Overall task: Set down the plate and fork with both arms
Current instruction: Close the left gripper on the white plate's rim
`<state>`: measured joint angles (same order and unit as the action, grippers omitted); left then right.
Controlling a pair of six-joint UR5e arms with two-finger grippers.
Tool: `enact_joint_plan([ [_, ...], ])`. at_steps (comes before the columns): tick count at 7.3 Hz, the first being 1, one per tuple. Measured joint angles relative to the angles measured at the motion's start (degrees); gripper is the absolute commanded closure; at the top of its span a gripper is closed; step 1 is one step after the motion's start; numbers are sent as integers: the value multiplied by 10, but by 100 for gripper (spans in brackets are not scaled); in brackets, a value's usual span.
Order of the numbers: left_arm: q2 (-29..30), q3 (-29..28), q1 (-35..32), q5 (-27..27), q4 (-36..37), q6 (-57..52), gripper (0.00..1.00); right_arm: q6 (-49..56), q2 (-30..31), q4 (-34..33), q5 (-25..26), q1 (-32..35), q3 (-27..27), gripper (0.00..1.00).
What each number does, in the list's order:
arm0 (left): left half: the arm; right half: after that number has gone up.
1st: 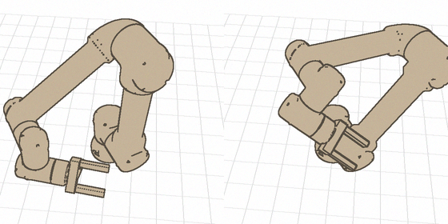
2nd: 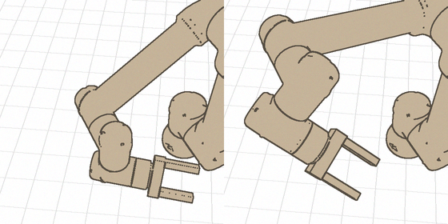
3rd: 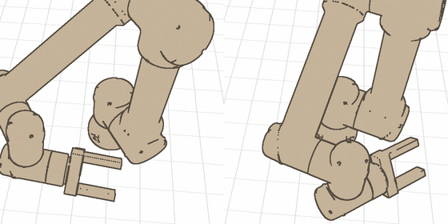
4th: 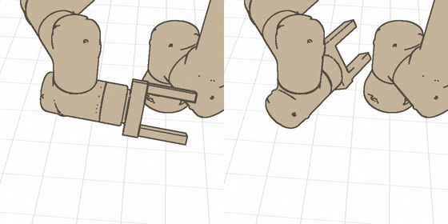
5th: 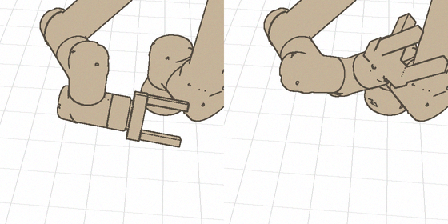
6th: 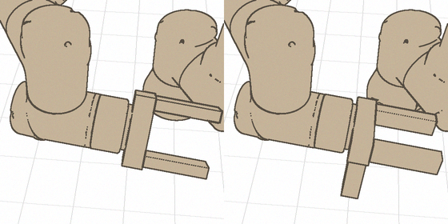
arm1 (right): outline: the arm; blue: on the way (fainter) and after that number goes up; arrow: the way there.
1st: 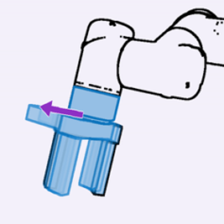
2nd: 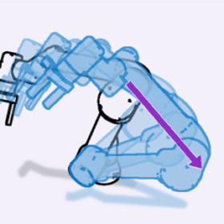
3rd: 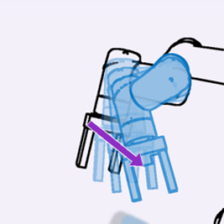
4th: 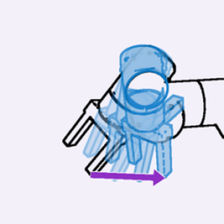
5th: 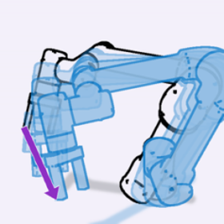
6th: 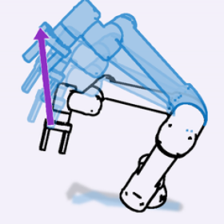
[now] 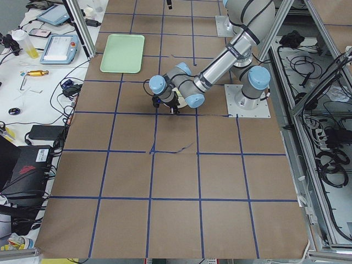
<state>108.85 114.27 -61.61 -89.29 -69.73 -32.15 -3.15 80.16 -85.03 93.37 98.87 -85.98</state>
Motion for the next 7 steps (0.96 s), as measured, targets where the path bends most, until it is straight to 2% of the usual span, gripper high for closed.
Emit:
enact_joint_plan([
  [4, -7, -5, -6, 17, 12, -2, 100, 0, 0, -1, -2, 0, -2, 0],
  [7, -25, -59, -8, 24, -25, -5, 100, 0, 0, -1, 0, 0, -2, 0],
])
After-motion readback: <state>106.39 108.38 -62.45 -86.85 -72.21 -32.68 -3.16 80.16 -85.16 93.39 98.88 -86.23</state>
